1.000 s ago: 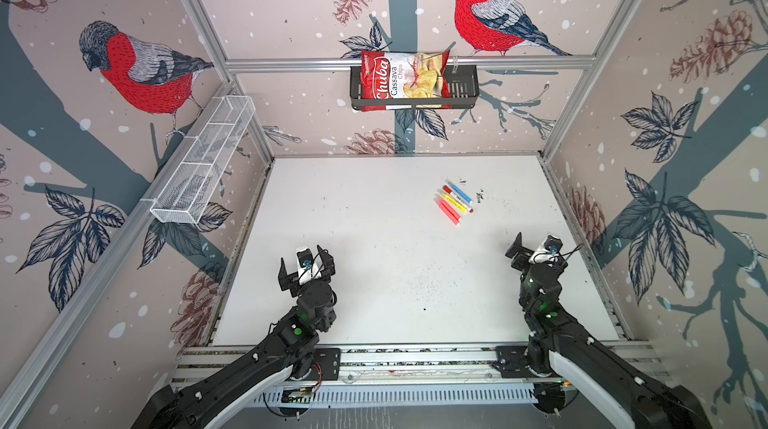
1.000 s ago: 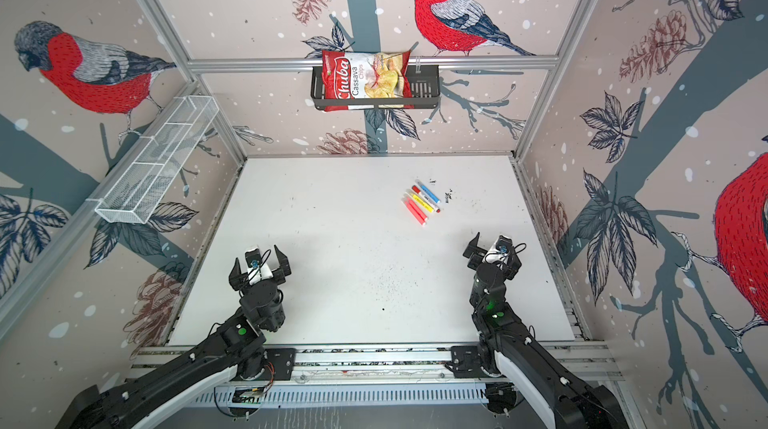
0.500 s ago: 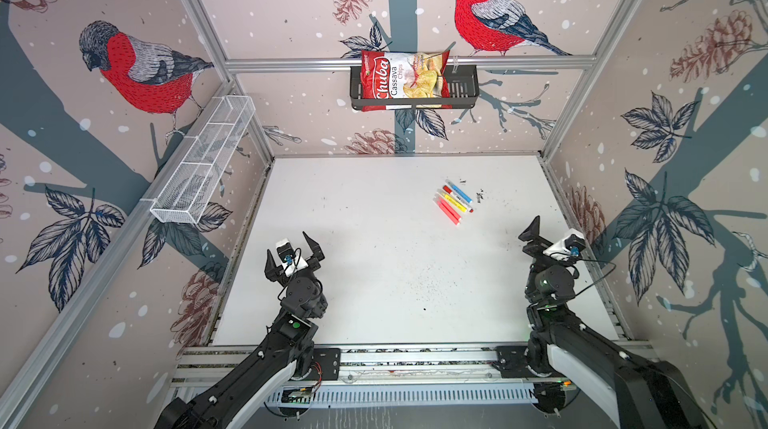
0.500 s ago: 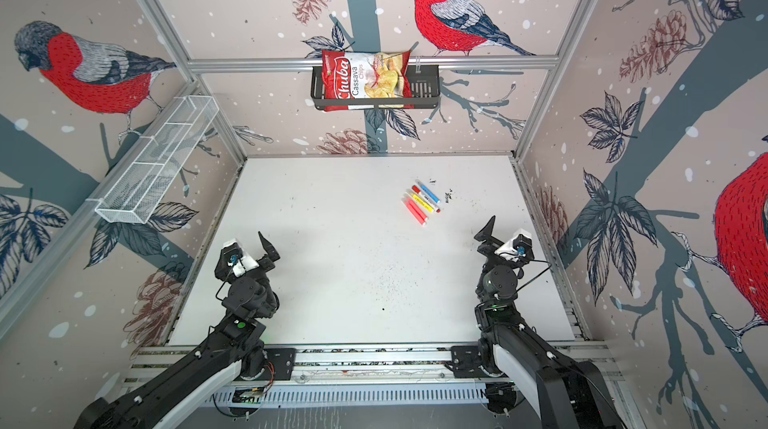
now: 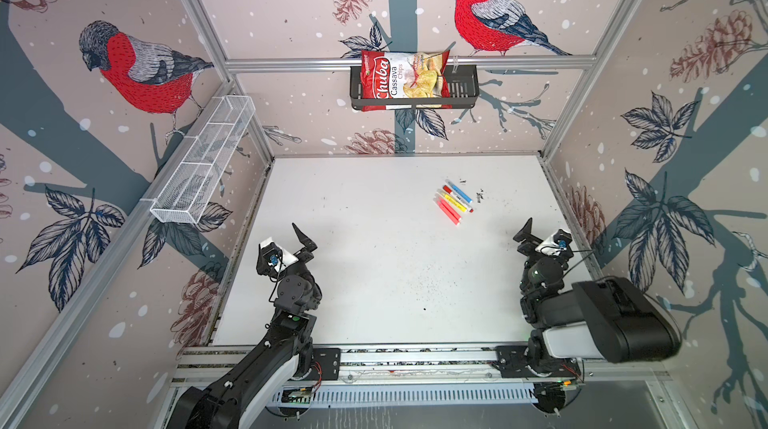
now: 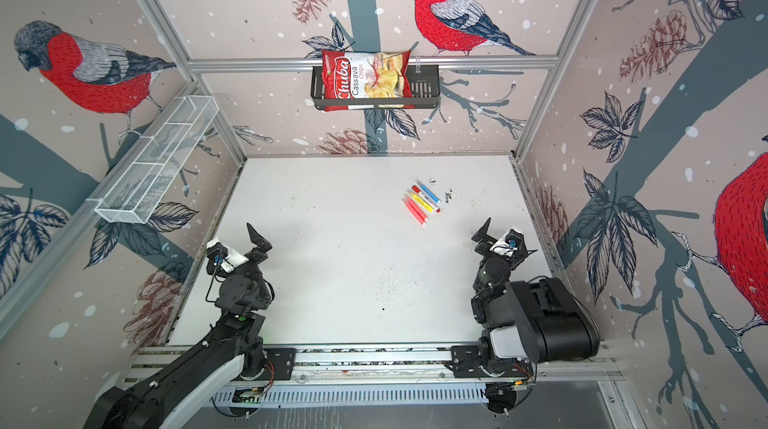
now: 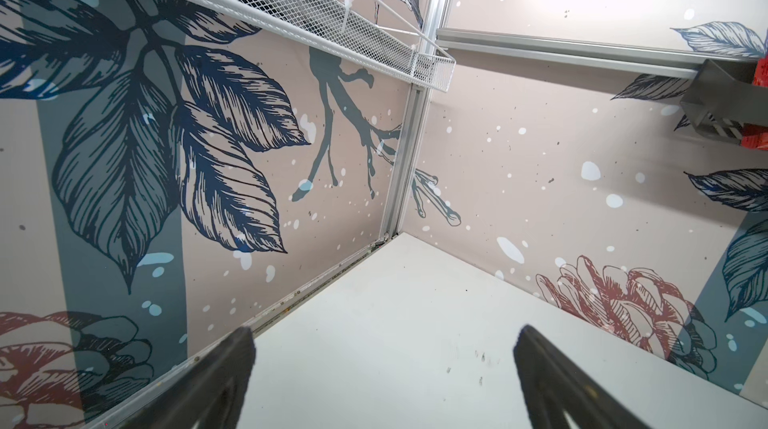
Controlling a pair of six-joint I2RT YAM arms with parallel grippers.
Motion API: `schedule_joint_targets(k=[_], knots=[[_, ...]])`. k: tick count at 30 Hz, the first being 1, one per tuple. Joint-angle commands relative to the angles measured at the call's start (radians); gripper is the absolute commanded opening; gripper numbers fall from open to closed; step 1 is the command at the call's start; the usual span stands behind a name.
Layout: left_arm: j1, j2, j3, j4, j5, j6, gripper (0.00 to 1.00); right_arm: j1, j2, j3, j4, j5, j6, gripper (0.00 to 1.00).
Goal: Insert the pens into the pen caps
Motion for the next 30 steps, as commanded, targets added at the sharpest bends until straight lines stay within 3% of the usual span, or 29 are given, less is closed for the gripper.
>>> schedule_joint_targets(k=[1,7,10,12,22,30], knots=[[0.014,0.017,-0.16,0.079,0.034,-0.018,0.97,0.011,-0.003,-0.101,0.238,0.022,-0.023,1.0],[0.035,0.093,-0.158,0.152,0.063,-0.02,0.97,0.037,0.036,-0.071,0.233,-0.043,-0.095,0.99],[0.049,0.149,-0.152,0.201,0.106,-0.017,0.97,0.054,0.102,-0.014,0.174,-0.142,-0.16,0.99],[0.061,0.206,-0.149,0.263,0.12,-0.018,0.97,0.056,0.176,-0.026,0.303,-0.126,-0.173,1.0],[0.07,0.518,-0.092,0.534,0.151,0.012,0.97,0.021,0.077,0.044,0.033,-0.153,-0.118,0.99],[0.096,0.673,-0.108,0.738,0.143,0.035,0.97,0.009,0.074,0.061,-0.012,-0.166,-0.111,1.0]])
